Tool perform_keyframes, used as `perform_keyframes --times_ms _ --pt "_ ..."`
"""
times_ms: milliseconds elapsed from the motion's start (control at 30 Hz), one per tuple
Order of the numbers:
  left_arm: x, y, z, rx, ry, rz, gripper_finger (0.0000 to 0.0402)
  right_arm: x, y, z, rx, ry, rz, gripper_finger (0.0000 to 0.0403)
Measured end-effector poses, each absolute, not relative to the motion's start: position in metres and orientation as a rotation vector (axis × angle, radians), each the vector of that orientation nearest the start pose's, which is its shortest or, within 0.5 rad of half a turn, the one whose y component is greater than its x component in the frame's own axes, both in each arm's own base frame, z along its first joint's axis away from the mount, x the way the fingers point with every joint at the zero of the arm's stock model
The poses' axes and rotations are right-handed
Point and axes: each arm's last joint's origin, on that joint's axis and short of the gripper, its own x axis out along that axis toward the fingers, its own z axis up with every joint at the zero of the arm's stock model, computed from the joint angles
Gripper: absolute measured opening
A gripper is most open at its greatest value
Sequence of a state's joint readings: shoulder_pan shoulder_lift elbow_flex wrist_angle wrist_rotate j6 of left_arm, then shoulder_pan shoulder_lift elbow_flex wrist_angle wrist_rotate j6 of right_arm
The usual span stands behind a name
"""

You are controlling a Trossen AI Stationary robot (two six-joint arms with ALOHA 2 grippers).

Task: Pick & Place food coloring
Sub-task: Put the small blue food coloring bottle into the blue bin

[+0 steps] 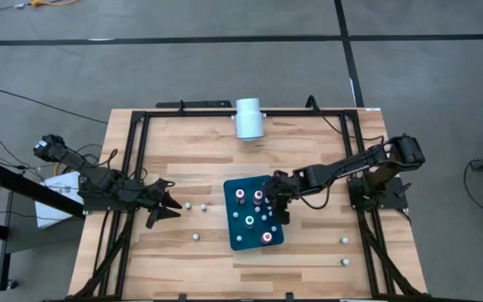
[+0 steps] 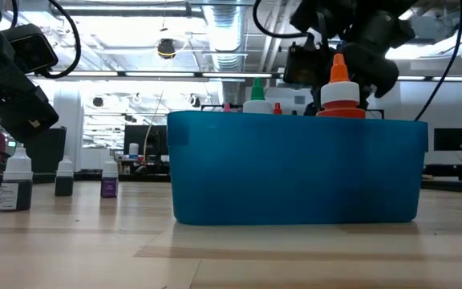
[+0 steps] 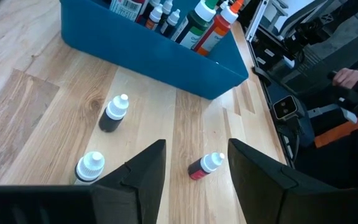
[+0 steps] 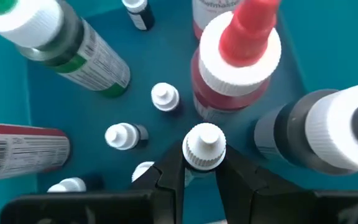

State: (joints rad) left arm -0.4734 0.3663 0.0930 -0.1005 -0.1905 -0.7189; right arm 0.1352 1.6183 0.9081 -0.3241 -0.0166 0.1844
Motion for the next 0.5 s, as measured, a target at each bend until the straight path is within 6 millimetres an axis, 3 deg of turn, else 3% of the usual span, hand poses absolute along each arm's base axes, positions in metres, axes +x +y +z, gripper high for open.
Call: perform_keyframes --times_ms 500 --pt "0.105 -0.0476 0.1546 -0.58 0.437 -0.139 0.0165 0.308 0.0404 0.173 0.11 1.018 0.019 0.0066"
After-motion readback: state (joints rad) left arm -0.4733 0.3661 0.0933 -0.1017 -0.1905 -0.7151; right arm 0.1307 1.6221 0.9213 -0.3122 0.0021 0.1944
